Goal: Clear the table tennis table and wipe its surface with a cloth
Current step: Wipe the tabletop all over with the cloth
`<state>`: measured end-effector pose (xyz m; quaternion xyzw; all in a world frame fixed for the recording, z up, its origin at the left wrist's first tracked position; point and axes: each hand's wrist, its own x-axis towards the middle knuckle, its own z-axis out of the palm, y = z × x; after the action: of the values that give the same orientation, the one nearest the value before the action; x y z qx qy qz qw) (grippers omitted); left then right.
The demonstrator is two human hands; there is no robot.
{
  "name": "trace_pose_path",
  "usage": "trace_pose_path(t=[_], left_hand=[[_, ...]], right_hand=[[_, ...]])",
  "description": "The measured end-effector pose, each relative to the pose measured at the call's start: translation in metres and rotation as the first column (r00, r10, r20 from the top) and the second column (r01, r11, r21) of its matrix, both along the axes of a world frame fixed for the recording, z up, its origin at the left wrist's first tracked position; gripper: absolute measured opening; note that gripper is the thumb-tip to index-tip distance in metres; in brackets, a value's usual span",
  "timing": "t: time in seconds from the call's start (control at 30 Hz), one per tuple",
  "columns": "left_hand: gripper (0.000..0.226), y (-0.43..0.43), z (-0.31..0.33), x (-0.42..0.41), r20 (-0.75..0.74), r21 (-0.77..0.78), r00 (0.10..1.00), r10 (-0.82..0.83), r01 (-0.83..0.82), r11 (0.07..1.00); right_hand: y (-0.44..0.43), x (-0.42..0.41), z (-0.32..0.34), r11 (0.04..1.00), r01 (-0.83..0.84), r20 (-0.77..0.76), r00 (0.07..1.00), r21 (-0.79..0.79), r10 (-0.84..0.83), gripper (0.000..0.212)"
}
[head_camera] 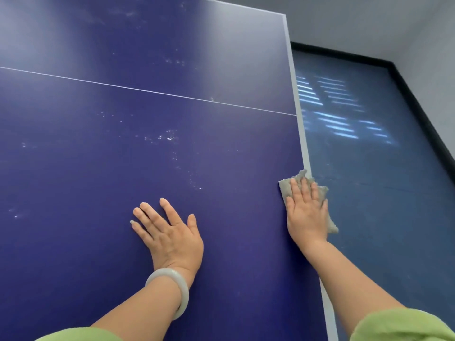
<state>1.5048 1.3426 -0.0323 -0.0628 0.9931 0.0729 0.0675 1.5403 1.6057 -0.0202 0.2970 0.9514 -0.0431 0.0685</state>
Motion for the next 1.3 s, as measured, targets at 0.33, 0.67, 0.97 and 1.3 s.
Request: trace_pose_path(t=[0.33,0.67,0.97,1.3], left_hand=[[0.072,0.002,0.002,0.0,-0.052,0.03,0.999,0.0,0.002,1.0],[0.066,0.003,0.002,0.0,-0.114,0.06,0.993,0.011,-0.004,0.998],[0.075,0.005,0.007,0.001,-0.086,0.051,0.996,0.019,-0.014,0.999],[0.086,0.004,0.004,0.0,-0.136,0.064,0.991,0.003,0.006,0.998]], right_hand=[[-0.027,0.038,-0.007,0.967,-0.253,-0.076,0.964,0.023,0.254,0.052],[0.005,0.028,-0.005,0.982,-0.184,-0.055,0.982,-0.047,0.181,0.052],[0.062,-0.095,-0.002,0.989,-0.118,-0.06,0.992,-0.087,0.113,0.053],[0.011,-0.172,-0.006,0.853,-0.51,-0.081,0.86,-0.115,0.503,0.053]])
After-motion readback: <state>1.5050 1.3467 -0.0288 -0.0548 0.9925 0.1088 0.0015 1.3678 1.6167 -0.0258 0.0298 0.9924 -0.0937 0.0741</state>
